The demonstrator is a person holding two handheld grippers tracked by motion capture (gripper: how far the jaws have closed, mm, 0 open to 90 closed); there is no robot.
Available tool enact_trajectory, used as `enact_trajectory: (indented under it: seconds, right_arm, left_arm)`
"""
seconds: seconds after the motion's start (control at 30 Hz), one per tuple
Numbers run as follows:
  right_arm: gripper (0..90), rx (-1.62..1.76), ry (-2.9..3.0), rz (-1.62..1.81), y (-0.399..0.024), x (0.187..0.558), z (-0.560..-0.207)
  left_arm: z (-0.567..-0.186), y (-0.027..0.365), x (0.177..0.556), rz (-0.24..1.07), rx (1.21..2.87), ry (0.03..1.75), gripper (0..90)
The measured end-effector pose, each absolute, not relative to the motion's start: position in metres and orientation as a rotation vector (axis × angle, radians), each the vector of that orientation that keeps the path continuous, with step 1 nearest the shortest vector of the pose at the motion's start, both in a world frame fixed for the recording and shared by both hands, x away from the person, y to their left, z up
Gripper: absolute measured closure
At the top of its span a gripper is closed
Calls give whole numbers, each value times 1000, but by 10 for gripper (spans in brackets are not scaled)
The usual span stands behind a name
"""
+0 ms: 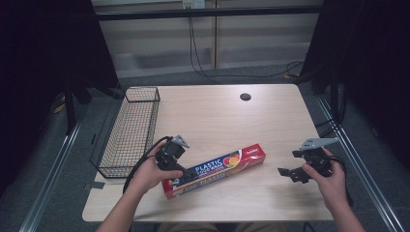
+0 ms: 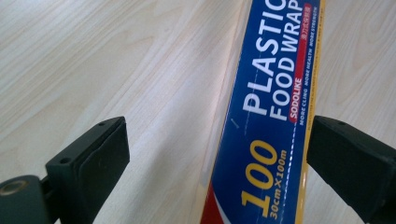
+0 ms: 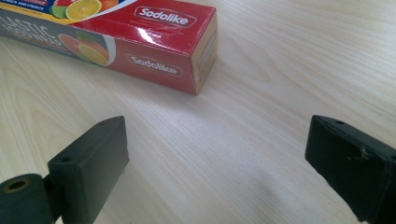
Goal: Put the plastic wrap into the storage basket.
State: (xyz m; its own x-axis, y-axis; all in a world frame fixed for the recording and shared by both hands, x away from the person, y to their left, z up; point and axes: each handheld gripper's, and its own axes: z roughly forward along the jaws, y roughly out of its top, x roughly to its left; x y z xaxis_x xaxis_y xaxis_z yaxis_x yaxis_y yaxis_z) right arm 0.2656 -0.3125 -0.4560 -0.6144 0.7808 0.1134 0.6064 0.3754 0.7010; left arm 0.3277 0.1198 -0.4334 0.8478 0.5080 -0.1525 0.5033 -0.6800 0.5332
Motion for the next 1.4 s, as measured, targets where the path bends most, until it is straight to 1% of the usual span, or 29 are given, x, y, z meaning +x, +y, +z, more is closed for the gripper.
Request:
enact_trajectory:
  seconds: [0.03, 0.07, 0.13, 0.27, 0.43, 0.53, 0.63, 0.67, 0.7, 0.73, 0.77, 0.8, 0.83, 1.0, 1.03, 1.07, 1.2, 1.23, 1.3, 1.33, 1.4]
  right_arm:
    - [56, 1235, 2397, 1066, -312, 266, -456]
    - [56, 1235, 2397, 1070, -312, 266, -456]
    - [56, 1242, 2393, 1069, -312, 265, -455]
    - [56, 1237, 2392, 1074, -311, 265, -455]
    - [57, 1223, 2397, 1076, -310, 265, -455]
    - [57, 1224, 2390, 1076, -310, 264, -455]
    - [58, 1215, 2398, 1072, -310, 263, -456]
    - [58, 1217, 2397, 1070, -310, 262, -456]
    - [58, 1219, 2397, 1070, -310, 262, -456]
    - [58, 1217, 2395, 1070, -310, 262, -456]
    - [58, 1218, 2395, 1076, -310, 261, -456]
    - [58, 1224, 2391, 1081, -310, 260, -455]
    - [58, 1223, 2390, 1077, -311, 260, -455]
    - [59, 1224, 2391, 1088, -312, 260, -456]
    - [59, 1225, 2389, 1087, -313, 260, -455]
    - [59, 1224, 2389, 1088, -313, 260, -455]
    - [59, 1218, 2394, 1092, -312, 260, -455]
    - [59, 1215, 2394, 1093, -312, 261, -456]
    - [60, 1220, 2394, 1090, -312, 261, -456]
    - [60, 1214, 2399, 1089, -312, 261, -456]
    - [60, 1209, 2396, 1092, -312, 262, -455]
  left_arm:
    - [-433, 119, 328, 13, 2453, 716, 57]
    - [-431, 120, 330, 13, 2499, 662, 54]
    - [-431, 117, 330, 0, 2507, 640, 45]
    - [-433, 113, 328, -16, 2480, 652, 19]
    - [-435, 105, 327, -37, 2469, 669, 9]
    - [-435, 98, 325, -65, 2492, 630, 13]
    - [-437, 91, 324, -56, 2529, 585, 32]
    - [-439, 89, 324, -64, 2528, 575, 36]
    - [-441, 85, 322, -81, 2494, 606, 42]
    - [-440, 85, 324, -76, 2536, 550, 48]
    - [-441, 83, 323, -87, 2540, 542, 56]
    - [-443, 79, 320, -97, 2513, 577, 63]
    - [-443, 78, 322, -87, 2551, 527, 70]
    - [-451, 71, 323, -87, 2593, 512, 93]
    - [-453, 69, 321, -88, 2563, 551, 99]
    - [-454, 69, 321, -86, 2567, 545, 104]
    - [-458, 67, 322, -71, 2590, 516, 167]
    - [-459, 68, 323, -72, 2614, 484, 186]
    - [-460, 67, 321, -78, 2585, 511, 233]
    - [-460, 68, 322, -52, 2620, 468, 255]
    - [-460, 68, 323, -46, 2616, 468, 281]
